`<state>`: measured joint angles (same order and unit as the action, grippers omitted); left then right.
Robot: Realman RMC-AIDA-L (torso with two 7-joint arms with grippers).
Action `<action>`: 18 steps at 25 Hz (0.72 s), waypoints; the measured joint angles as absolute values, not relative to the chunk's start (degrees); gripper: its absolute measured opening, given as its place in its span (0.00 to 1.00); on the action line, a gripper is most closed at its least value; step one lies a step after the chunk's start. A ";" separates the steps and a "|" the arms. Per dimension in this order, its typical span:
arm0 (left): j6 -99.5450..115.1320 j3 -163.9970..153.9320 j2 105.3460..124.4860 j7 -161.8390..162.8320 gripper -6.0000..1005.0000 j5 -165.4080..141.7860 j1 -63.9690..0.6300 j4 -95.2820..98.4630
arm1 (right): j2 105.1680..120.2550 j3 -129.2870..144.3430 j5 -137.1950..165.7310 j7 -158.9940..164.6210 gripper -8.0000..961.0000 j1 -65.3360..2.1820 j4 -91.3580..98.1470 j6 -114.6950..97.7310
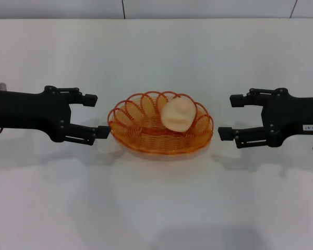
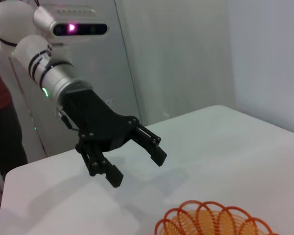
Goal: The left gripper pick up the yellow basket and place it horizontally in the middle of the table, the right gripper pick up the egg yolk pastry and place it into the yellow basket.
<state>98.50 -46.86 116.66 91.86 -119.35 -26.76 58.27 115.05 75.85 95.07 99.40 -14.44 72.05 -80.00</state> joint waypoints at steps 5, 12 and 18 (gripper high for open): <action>100.23 -47.16 116.72 90.28 0.88 -118.18 -26.95 58.27 | 115.12 75.99 97.06 100.93 0.89 -15.91 71.91 -79.72; 102.09 -47.36 117.28 89.00 0.88 -118.54 -27.48 58.27 | 115.20 76.46 99.40 102.75 0.89 -17.92 71.12 -79.61; 102.59 -47.37 117.28 88.98 0.88 -118.54 -27.40 58.27 | 115.22 76.56 99.49 102.76 0.89 -18.37 70.87 -79.94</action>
